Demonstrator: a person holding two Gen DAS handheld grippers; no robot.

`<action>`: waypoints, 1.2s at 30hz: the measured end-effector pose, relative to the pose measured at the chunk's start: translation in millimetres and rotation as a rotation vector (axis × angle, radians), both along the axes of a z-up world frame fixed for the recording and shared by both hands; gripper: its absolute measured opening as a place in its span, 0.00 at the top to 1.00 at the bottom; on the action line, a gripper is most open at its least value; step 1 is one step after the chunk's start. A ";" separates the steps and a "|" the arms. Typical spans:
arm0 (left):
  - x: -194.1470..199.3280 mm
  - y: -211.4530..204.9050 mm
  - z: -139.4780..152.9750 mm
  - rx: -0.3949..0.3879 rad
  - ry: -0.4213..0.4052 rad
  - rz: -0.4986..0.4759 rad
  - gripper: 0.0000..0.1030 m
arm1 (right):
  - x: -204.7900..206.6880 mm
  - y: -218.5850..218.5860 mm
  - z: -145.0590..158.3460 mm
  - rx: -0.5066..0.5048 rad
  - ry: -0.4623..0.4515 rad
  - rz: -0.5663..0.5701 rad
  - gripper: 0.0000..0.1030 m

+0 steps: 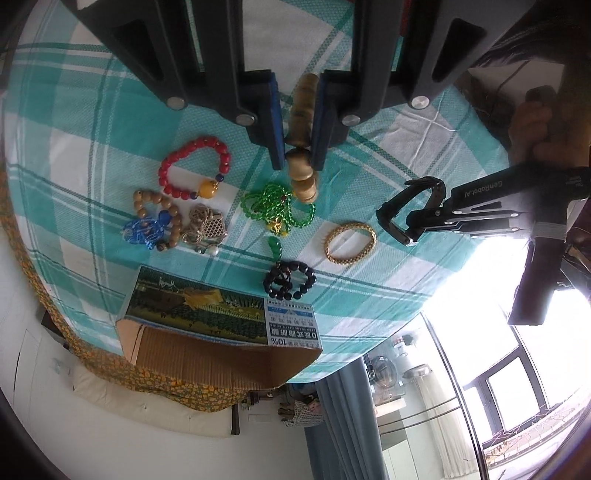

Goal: Organize jewelry
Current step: 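Carry the watch and wooden bracelet into the cardboard box and open both tools, then withdraw both open tools from the box back over the bed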

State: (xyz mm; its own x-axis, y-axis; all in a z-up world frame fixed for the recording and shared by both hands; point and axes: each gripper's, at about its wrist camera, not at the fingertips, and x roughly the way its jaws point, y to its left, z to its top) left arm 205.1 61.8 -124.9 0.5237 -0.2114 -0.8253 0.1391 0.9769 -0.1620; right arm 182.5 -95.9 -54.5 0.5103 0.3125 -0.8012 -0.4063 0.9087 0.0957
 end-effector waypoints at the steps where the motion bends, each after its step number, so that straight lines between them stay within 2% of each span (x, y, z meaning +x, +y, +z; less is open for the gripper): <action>1: 3.5 -0.9 6.9 -0.008 -0.008 -0.005 0.97 | 2.0 -3.7 8.2 -0.001 -0.016 -0.002 0.86; 5: 29.3 -4.7 36.7 -0.039 -0.053 -0.014 0.97 | 21.6 -19.2 41.6 -0.002 -0.085 -0.016 0.86; 10: 83.3 -14.0 70.8 -0.048 -0.113 -0.002 0.97 | 68.7 -30.8 76.8 -0.019 -0.175 -0.041 0.86; 15: 152.8 -25.2 78.6 -0.032 -0.122 0.025 0.97 | 133.7 -36.6 92.4 0.000 -0.224 -0.070 0.86; 20: 213.3 -29.5 57.9 -0.001 -0.081 0.077 0.97 | 204.7 -29.3 75.9 0.029 -0.193 -0.077 0.86; 26: 256.1 -39.4 22.4 0.052 -0.019 0.100 0.95 | 272.4 -41.6 23.8 0.106 -0.069 -0.098 0.85; 27: 260.4 -41.6 17.4 0.080 -0.017 0.108 0.90 | 282.8 -46.4 11.7 0.084 -0.054 -0.119 0.85; 28: 264.1 -43.7 13.5 0.108 -0.015 0.118 0.78 | 290.7 -51.8 1.7 0.037 -0.055 -0.154 0.83; 29: 265.7 -44.3 11.2 0.141 -0.013 0.133 0.66 | 295.7 -57.7 -4.9 -0.014 -0.071 -0.182 0.74; 30: 263.7 -43.8 11.8 0.161 -0.024 0.144 0.42 | 296.6 -63.8 -7.8 -0.041 -0.088 -0.197 0.66; 31: 258.5 -41.6 15.1 0.169 -0.050 0.152 0.32 | 295.0 -70.3 -7.7 -0.050 -0.094 -0.210 0.66; 34: 235.8 -35.3 29.7 0.174 -0.112 0.149 0.29 | 272.8 -84.5 6.1 -0.008 -0.119 -0.222 0.65; 36: 216.7 -31.6 40.4 0.157 -0.143 0.141 0.23 | 248.6 -85.9 19.2 -0.011 -0.158 -0.216 0.55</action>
State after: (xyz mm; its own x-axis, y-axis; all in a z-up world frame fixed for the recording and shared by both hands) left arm 421.9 30.1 -84.5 0.6527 -0.0027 -0.7576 0.0100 0.9999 0.0051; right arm 431.1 -181.8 -35.3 0.6835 0.1749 -0.7087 -0.2125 0.9765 0.0361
